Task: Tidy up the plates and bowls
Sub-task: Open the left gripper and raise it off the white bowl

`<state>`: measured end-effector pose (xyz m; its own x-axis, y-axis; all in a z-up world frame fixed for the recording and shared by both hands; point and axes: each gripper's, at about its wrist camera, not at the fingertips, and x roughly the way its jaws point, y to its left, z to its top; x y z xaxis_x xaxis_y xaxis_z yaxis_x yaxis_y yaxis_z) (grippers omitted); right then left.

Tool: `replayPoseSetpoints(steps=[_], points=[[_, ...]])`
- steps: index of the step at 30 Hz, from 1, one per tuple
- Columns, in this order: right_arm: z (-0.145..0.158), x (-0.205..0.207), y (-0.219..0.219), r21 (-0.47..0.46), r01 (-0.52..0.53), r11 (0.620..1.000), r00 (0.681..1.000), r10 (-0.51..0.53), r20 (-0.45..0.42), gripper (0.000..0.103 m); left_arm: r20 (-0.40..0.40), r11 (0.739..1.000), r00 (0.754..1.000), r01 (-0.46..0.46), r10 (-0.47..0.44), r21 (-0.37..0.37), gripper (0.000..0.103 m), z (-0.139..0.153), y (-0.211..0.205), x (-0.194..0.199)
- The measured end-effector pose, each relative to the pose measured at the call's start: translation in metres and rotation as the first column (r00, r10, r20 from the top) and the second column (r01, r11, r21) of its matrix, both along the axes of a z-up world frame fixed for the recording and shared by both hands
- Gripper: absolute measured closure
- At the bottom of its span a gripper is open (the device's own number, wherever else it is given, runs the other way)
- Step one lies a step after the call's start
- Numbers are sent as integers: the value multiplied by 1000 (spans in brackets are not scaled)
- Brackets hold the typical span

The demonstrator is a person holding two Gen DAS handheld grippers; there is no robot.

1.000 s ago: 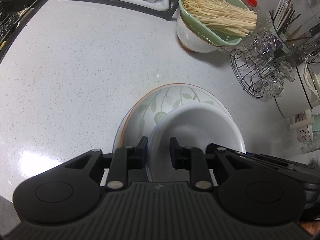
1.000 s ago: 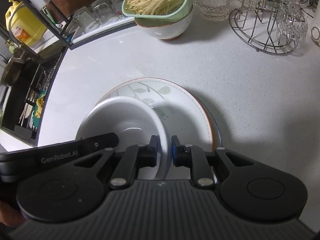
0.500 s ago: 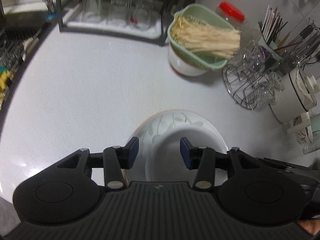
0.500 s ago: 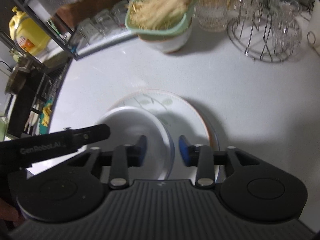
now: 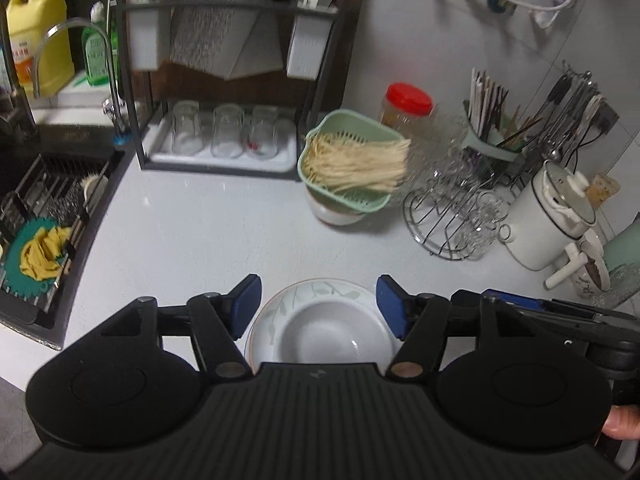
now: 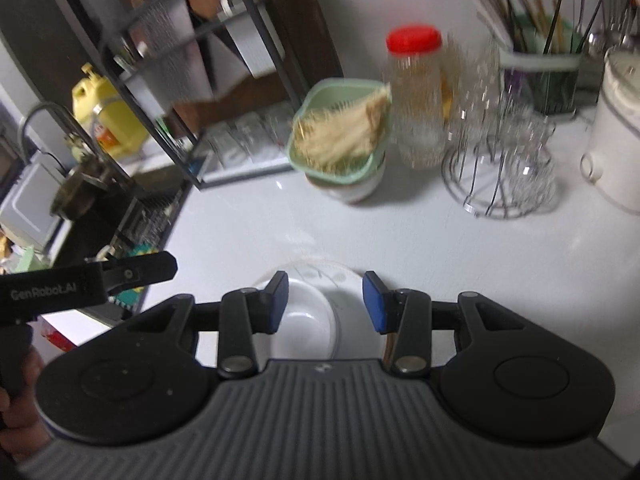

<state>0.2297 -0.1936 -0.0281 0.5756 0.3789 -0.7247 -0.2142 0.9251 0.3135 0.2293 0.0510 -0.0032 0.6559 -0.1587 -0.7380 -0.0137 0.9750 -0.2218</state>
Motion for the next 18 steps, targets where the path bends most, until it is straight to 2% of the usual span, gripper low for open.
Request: replayPoseSetpoints(steps=[4, 7, 9, 10, 11, 12, 14, 18], points=[[25, -21, -11, 18, -5, 1000, 997, 4, 77, 59, 69, 1000, 997, -26, 25, 14, 22, 26, -10, -30], [41, -39, -21, 23, -15, 1000, 992, 12, 128, 56, 98, 997, 994, -50, 44, 53, 16, 40, -18, -54], [48, -51, -29, 32, -17, 999, 987, 11, 159, 37, 113, 995, 992, -64, 55, 77, 11, 46, -23, -71], [52, -59, -32, 35, -18, 999, 984, 11, 178, 31, 123, 994, 991, -70, 59, 88, 8, 49, -25, -80], [55, -66, -36, 35, -18, 999, 980, 10, 199, 20, 131, 992, 989, -75, 62, 98, 6, 51, -28, -89], [57, -74, -39, 33, -15, 999, 976, 8, 216, 15, 140, 991, 988, -82, 66, 108, 6, 54, -30, -99], [60, -87, -45, 29, -11, 1000, 971, 4, 237, 11, 158, 989, 985, -91, 72, 119, 3, 58, -34, -117], [61, -112, -53, 23, -17, 1000, 966, 10, 259, 11, 166, 987, 982, -113, 92, 118, 2, 58, -44, -150]])
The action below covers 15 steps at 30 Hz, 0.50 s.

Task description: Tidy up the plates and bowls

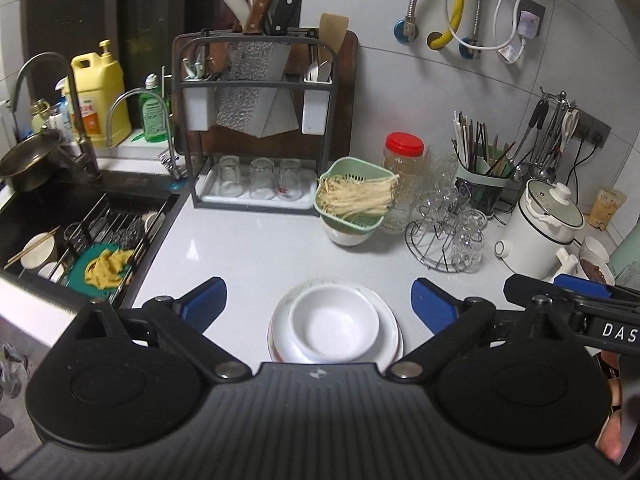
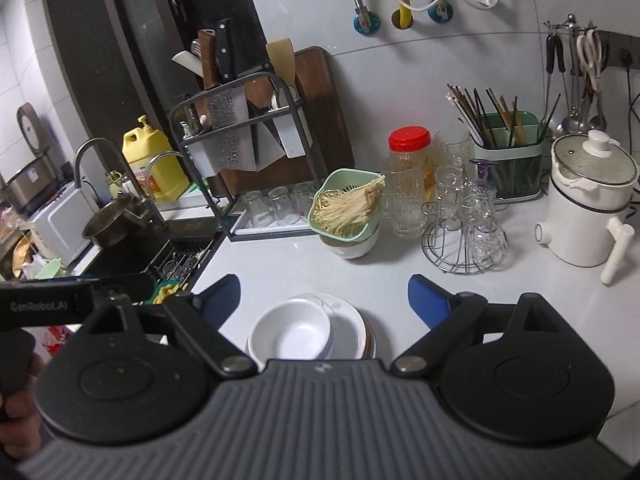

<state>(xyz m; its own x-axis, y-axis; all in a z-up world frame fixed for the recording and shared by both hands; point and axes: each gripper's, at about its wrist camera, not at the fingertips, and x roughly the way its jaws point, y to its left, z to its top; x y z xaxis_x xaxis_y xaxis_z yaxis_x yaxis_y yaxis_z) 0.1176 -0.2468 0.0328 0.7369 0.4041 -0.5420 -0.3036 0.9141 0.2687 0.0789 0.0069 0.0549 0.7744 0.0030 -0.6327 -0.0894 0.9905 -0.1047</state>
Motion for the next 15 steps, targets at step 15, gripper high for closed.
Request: replayPoseSetpoints(steps=[15], points=[[-18, -79, -21, -15, -14, 1000, 1000, 14, -11, 11, -29, 999, 998, -52, 52, 3, 2, -19, -24, -93]])
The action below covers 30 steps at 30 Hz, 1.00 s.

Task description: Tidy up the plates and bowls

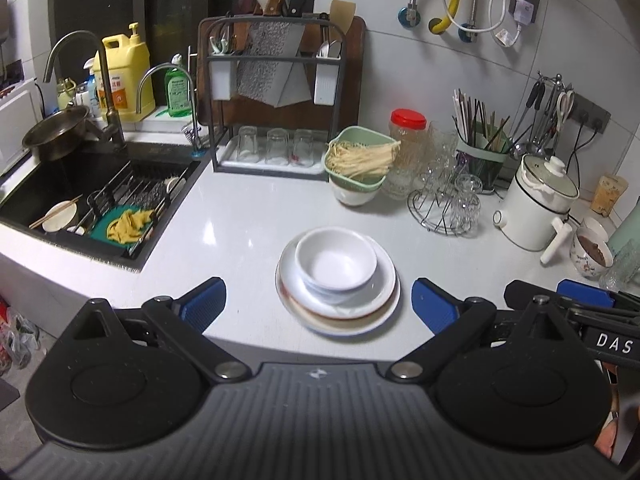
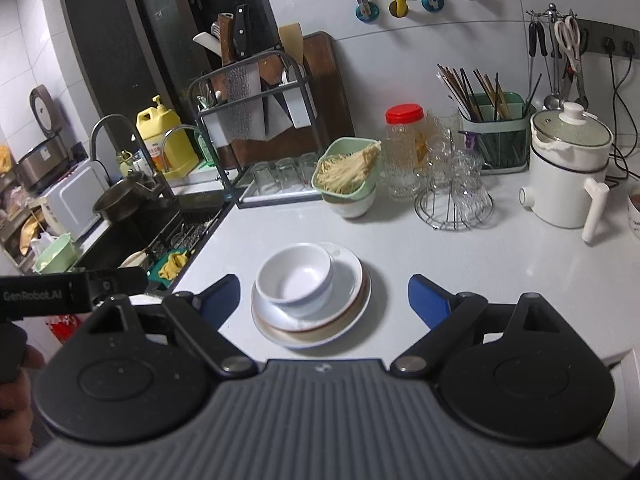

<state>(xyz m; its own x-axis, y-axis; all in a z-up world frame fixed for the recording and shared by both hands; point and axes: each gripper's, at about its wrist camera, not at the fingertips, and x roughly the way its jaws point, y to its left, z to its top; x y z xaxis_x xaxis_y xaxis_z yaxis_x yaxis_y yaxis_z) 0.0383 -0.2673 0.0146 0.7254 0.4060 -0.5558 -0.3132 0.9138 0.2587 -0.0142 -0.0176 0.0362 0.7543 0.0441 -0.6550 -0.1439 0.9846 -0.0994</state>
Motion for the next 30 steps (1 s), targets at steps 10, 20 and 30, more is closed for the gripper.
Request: replayPoseSetpoints(steps=[10, 20, 30], points=[[-1, -20, 13, -12, 50, 999, 999, -50, 18, 11, -25, 999, 999, 41, -41, -27, 2, -6, 18, -6], [-5, -37, 29, -9, 72, 997, 997, -72, 8, 11, -25, 999, 998, 53, -53, 7, 2, -10, 32, -12], [-15, -51, 42, -27, 93, 995, 996, -93, -2, 11, -18, 999, 999, 42, -42, 21, 2, -19, 47, -26]])
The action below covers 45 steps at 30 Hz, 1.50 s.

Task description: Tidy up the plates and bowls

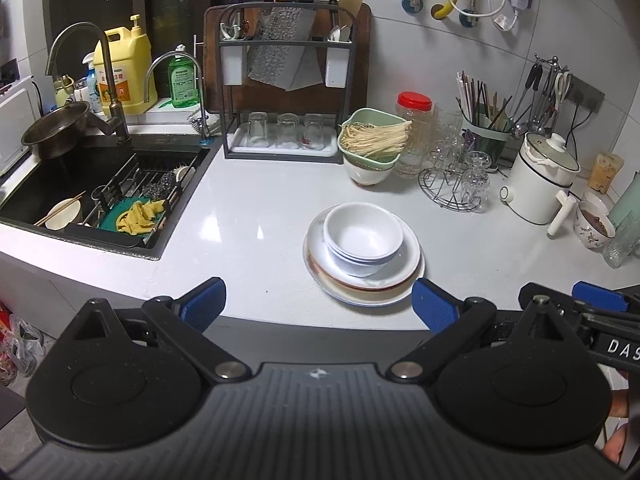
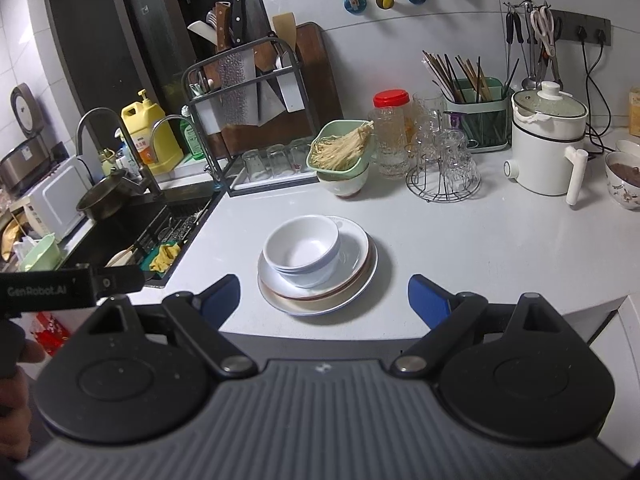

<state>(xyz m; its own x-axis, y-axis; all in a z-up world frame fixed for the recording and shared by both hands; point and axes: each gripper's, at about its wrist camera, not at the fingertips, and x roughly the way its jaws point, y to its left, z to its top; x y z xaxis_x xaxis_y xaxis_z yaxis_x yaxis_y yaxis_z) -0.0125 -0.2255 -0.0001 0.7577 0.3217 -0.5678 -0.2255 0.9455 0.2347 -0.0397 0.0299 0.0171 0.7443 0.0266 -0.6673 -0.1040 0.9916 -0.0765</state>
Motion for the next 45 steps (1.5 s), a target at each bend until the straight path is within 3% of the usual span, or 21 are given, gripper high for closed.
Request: replayPoseSetpoints(steps=[45], points=[[4, -7, 6, -30, 20, 999, 1000, -19, 15, 11, 23, 1000, 1000, -19, 19, -6, 2, 4, 9, -17]])
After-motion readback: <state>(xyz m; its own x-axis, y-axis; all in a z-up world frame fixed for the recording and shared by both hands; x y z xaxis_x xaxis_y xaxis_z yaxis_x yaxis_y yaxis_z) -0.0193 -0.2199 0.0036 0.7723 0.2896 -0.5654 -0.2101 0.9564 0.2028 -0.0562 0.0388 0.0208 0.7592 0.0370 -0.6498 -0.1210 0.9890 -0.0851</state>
